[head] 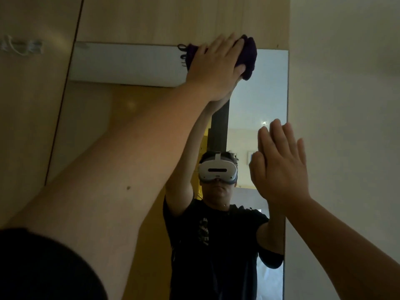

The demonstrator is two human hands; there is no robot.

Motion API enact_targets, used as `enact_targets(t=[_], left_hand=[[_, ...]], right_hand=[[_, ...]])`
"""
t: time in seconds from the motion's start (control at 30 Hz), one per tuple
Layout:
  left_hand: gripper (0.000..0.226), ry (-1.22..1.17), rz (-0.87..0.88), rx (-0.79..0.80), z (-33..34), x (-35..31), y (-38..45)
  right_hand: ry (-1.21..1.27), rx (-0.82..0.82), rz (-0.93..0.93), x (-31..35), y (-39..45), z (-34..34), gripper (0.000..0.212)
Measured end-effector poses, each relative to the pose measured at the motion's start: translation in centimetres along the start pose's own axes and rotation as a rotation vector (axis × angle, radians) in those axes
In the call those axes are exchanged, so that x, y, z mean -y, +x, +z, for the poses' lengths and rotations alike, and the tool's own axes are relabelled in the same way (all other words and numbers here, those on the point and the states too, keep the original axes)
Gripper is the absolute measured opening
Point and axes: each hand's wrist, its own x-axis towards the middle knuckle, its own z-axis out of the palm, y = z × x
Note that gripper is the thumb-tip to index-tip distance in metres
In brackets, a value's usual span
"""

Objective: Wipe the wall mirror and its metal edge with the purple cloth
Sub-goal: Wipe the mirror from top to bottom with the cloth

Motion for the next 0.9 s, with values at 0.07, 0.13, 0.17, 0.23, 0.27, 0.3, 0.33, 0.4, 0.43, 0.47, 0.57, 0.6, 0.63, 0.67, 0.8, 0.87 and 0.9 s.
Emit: enact_targets(t=[0.07,0.13,0.17,0.23,0.27,0.3,0.33,0.4,0.43,0.47,0.57,0.6,0.63,0.67,0.8,0.87,0.9], left_hand=[[0.059,-0.002,0.011,-0.012,0.8,-0.8,-1.9],[0.059,-0.01,0.065,-0.019,1.5,-1.6,-5.4],[0.059,-0.002,0.089,-0.027,2.0,-2.0,-7.5],[0.059,0.024,0.121,-0.048,3.0,-2.7,-11.9],[0.059,0.03,0.125,-0.051,3.4,-3.1,-14.1],[0.06,0.034,0.126,-0.047,3.7,-3.5,-16.0],[0.061,0.04,0.127,-0.036,3.8,-3.9,-17.7],[0.062,0.047,0.128,-0.004,4.0,-5.0,-20.9],[0.063,0.041,0.136,0.014,4.3,-5.7,-22.7],[0.064,0.031,0.147,0.032,4.5,-6.6,-24.6],[0.063,0.019,0.178,0.066,5.2,-8.6,-29.5],[0.061,0.022,0.184,0.066,5.3,-8.9,-30.4],[0.059,0.027,0.188,0.062,5.4,-9.0,-30.9],[0.057,0.03,0.188,0.055,5.3,-9.0,-31.0],[0.047,-0.002,0.199,-0.031,5.5,-8.8,-30.7],[0.043,-0.016,0.209,-0.095,5.5,-8.6,-30.2],[0.042,-0.019,0.206,-0.123,5.4,-8.5,-29.7]], right_hand=[[0.011,-0.011,-0.006,-0.1,0.0,0.0,0.055],[0.06,-0.022,-0.016,-0.3,-0.1,-0.1,0.053],[0.096,-0.034,-0.02,-0.4,-0.1,-0.3,0.053],[0.163,-0.056,-0.022,-0.8,-0.1,-0.8,0.056],[0.188,-0.063,-0.014,-1.0,-0.1,-1.2,0.057],[0.205,-0.074,-0.002,-1.2,0.0,-1.5,0.058],[0.21,-0.088,0.007,-1.6,0.1,-1.9,0.057],[0.193,-0.096,0.026,-2.3,0.2,-2.4,0.056],[0.175,-0.088,0.039,-2.7,0.3,-2.6,0.056],[0.154,-0.07,0.049,-3.2,0.2,-2.7,0.057],[0.084,-0.013,0.086,-4.1,-0.4,-2.6,0.058],[0.064,0.009,0.101,-4.2,-0.5,-2.5,0.058],[0.047,0.025,0.112,-4.2,-0.6,-2.5,0.06],[0.037,0.036,0.116,-4.2,-0.7,-2.5,0.06],[0.046,0.034,0.065,-3.7,-0.9,-3.3,0.06],[0.019,0.066,0.039,-3.6,-1.4,-3.1,0.059],[-0.007,0.091,0.034,-3.7,-1.6,-2.8,0.058]])
